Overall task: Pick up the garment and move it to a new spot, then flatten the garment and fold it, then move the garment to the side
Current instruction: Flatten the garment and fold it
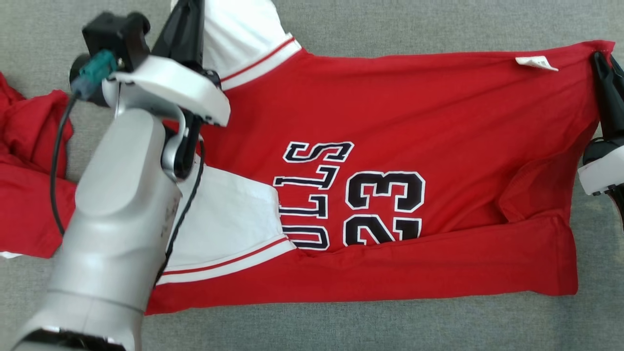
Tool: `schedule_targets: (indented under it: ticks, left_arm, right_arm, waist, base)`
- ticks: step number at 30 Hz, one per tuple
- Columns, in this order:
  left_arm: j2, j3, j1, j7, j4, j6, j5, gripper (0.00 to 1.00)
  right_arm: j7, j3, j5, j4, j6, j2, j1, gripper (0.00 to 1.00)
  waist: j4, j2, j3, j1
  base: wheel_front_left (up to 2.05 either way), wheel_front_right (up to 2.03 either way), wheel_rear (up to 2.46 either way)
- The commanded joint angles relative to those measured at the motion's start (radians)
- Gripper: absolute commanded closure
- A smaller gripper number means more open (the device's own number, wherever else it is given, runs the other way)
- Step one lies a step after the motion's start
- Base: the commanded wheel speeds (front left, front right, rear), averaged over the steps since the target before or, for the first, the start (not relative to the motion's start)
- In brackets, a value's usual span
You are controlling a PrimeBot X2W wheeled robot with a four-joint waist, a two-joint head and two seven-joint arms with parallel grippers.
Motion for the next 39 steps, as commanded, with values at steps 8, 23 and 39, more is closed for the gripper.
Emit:
schedule_targets:
  ticks: [8, 23, 39]
  left_arm:
    - [0.024, 0.029, 0.316, -0.006, -0.327, 0.063, 0.009, 1.0]
    - [0.045, 0.041, 0.894, 0.162, -0.725, 0.22, -0.09, 1.0]
    - [0.054, 0.069, 0.94, 0.068, -0.747, 0.24, -0.075, 0.0]
  right_arm:
    - [-0.055, -0.018, 0.071, -0.005, -0.002, 0.003, 0.113, 1.0]
    - [-0.135, -0.041, 0.103, -0.06, -0.002, 0.121, 0.434, 1.0]
    - [-0.297, -0.037, -0.03, -0.139, -0.002, 0.15, 0.526, 0.0]
  waist:
    - [0.017, 0.0, -0.051, 0.0]
    - [-0.001, 0.0, -0.135, 0.0]
    - [-0.015, 0.0, -0.194, 0.0]
  base:
    - [0.0, 0.0, 0.0]
    - [0.0, 0.0, 0.0]
    - [0.0, 0.0, 0.0]
